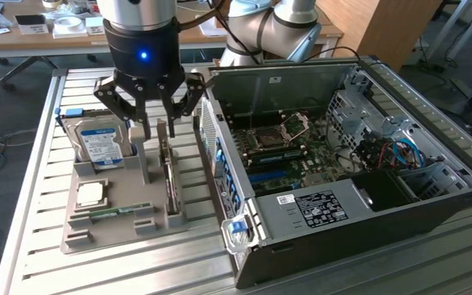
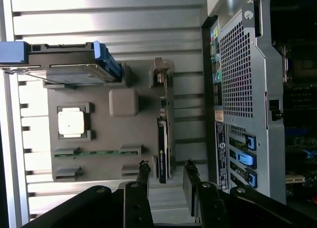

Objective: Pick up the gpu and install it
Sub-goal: 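Pick up the gpu and move the gpu toward the slot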

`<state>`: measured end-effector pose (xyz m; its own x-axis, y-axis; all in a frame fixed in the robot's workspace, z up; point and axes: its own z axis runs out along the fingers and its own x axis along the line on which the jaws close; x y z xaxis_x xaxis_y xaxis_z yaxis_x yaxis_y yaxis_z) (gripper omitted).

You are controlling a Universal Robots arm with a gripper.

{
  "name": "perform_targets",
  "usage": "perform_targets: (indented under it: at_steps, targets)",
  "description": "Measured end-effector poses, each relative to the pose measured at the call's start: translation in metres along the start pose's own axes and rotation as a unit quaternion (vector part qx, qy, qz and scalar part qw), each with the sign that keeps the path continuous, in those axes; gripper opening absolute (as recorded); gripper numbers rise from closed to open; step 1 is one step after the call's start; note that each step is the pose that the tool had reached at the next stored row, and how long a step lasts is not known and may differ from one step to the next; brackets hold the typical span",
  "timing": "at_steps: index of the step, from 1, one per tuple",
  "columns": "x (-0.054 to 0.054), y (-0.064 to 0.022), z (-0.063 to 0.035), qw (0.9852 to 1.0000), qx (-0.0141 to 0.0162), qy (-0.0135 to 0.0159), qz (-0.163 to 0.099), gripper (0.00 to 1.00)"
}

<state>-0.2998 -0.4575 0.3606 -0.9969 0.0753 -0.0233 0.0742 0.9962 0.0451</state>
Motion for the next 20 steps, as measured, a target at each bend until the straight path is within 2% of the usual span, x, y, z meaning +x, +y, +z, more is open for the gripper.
perform_targets:
  at_steps: [7, 16, 20]
  targets:
    - [0.0, 0.0, 0.0012, 1.0, 0.0, 0.0, 0.0, 0.41]
    - [0.0, -0.0007, 0.0153, 1.0, -0.0018, 0.0001, 0.0, 0.41]
    - [0.0, -0.0007, 0.0156, 1.0, -0.0017, 0.0002, 0.0, 0.41]
